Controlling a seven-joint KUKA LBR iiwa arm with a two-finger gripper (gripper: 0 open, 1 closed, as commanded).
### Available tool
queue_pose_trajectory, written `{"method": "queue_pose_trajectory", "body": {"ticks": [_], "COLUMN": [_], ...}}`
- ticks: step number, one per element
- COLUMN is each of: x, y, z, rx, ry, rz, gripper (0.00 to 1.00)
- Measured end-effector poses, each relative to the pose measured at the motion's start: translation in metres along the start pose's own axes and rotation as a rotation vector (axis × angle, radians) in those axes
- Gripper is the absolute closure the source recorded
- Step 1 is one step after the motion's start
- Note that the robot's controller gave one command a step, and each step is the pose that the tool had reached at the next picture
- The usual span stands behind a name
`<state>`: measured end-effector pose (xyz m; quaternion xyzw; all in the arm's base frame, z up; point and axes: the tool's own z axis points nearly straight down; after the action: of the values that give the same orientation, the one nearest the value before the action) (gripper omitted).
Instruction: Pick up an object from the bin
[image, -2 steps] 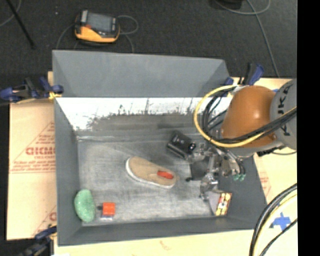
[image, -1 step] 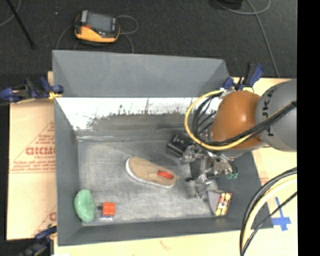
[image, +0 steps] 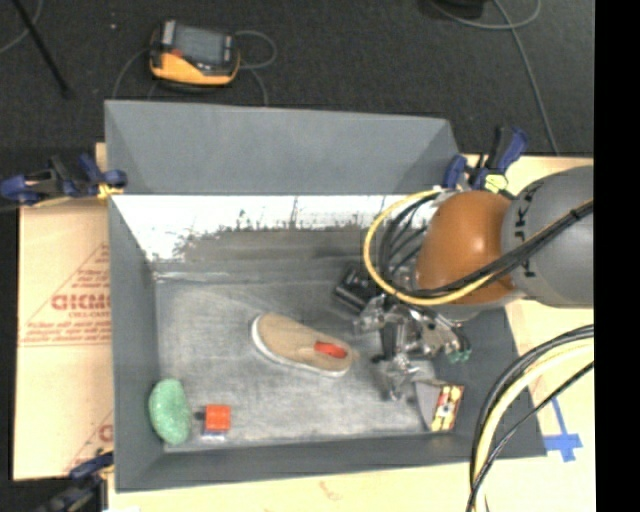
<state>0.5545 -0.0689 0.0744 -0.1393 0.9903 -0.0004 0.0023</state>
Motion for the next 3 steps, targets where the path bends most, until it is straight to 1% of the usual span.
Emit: {"method": "queue_pose_trajectory", "body": {"ticks": [1,2,3], "x": [-0.011,-0.021,-0.021], "y": [0.048,0.076,0.076], "z": [0.0,0.0,0.0], "rx": [0.002,0.0,0.001], "ry": [0.002,-0.009,-0.009], "rz": [-0.191,-0.026,-0.027], "gripper": [0.0,1.0,1.0]}}
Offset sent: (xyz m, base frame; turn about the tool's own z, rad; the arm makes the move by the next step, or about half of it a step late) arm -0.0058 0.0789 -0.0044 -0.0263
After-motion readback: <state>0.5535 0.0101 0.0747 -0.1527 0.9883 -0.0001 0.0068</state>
